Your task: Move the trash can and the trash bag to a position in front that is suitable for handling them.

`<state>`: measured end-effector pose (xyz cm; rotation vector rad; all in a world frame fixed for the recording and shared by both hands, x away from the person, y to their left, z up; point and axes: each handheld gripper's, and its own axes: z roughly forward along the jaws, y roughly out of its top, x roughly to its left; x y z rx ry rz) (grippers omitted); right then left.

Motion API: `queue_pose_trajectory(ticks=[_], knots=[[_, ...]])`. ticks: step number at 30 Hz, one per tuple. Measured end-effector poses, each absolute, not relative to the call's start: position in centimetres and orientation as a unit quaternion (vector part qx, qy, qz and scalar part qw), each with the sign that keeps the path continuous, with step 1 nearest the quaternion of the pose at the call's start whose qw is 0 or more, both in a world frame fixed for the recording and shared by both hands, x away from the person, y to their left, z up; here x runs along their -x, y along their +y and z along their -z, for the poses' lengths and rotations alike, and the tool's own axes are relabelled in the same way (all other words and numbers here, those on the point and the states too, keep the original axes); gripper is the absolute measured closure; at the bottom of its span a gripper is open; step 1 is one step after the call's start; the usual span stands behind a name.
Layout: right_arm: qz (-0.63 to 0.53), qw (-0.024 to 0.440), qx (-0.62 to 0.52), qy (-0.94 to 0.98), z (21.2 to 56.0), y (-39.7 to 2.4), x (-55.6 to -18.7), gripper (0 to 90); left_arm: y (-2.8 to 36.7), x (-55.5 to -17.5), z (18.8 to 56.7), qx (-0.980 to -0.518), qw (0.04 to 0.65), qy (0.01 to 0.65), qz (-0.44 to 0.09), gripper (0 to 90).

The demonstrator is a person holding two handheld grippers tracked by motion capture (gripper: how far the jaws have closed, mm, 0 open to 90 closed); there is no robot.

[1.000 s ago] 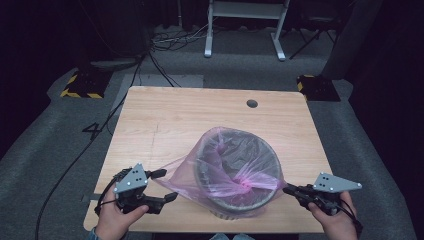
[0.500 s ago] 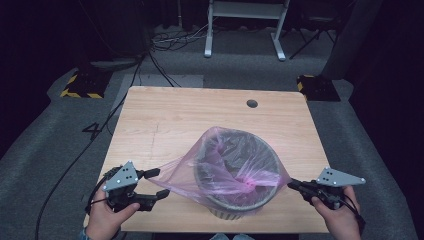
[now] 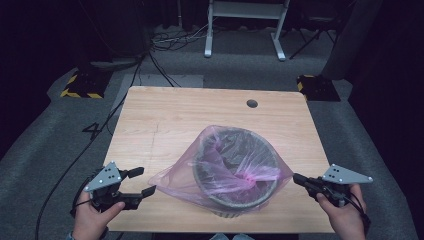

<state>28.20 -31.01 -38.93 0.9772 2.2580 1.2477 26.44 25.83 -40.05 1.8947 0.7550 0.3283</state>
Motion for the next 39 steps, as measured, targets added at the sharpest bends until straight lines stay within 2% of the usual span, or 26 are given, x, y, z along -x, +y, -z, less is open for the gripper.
queue_pose_trajectory(ticks=[2, 3, 4, 5, 8, 10, 11, 13, 15, 18, 21, 22, 32, 39], knots=[[-0.452, 0.189, -0.342, 0.802, 38.7, -30.8, -28.1, 90.0, 25.3, -26.3, 39.8, -0.792, 0.51, 0.304, -0.141, 25.3], [-0.457, 0.19, -0.337, 0.801, 38.6, -30.7, -28.1, 86.6, 24.8, -26.3, 39.7, -0.796, 0.509, 0.295, -0.142, 24.5], [-0.461, 0.193, -0.333, 0.799, 38.5, -30.5, -28.0, 79.6, 24.4, -26.3, 39.6, -0.8, 0.509, 0.286, -0.14, 23.9], [-0.465, 0.2, -0.329, 0.797, 38.4, -30.4, -28.0, 68.6, 23.8, -26.4, 39.5, -0.803, 0.509, 0.277, -0.137, 22.7], [-0.477, 0.206, -0.305, 0.798, 38.2, -30.0, -28.0, 46.9, 22.2, -26.8, 39.2, -0.812, 0.508, 0.254, -0.131, 20.3], [-0.478, 0.2, -0.293, 0.804, 38.2, -29.6, -28.0, 42.4, 21.0, -27.3, 39.3, -0.818, 0.506, 0.244, -0.125, 19.9], [-0.476, 0.201, -0.29, 0.806, 38.2, -29.4, -28.0, 43.9, 20.3, -27.6, 39.4, -0.823, 0.501, 0.238, -0.125, 19.8], [-0.469, 0.204, -0.287, 0.81, 38.2, -29.1, -28.3, 53.6, 19.3, -28.0, 39.4, -0.829, 0.492, 0.232, -0.128, 20.1], [-0.471, 0.191, -0.285, 0.813, 38.1, -28.9, -28.6, 69.9, 18.5, -28.4, 39.4, -0.829, 0.495, 0.226, -0.124, 26.5], [-0.477, 0.178, -0.279, 0.814, 37.8, -28.5, -29.1, 83.3, 18.0, -29.1, 39.3, -0.825, 0.512, 0.215, -0.107, 59.0], [-0.476, 0.178, -0.269, 0.818, 37.5, -27.8, -29.5, 87.2, 17.8, -30.0, 39.5, -0.827, 0.511, 0.216, -0.087, 85.7], [-0.475, 0.179, -0.266, 0.82, 37.4, -27.6, -29.6, 88.1, 17.7, -30.3, 39.7, -0.827, 0.508, 0.225, -0.083, 89.7], [-0.426, 0.16, -0.278, 0.846, 39.8, -26.3, -32.3, 90.0, 15.8, -32.7, 43.3, -0.848, 0.458, 0.26, -0.06, 90.0], [-0.406, 0.113, -0.284, 0.861, 42.6, -26.0, -33.0, 90.0, 15.4, -32.2, 44.8, -0.861, 0.443, 0.248, -0.028, 90.0]])
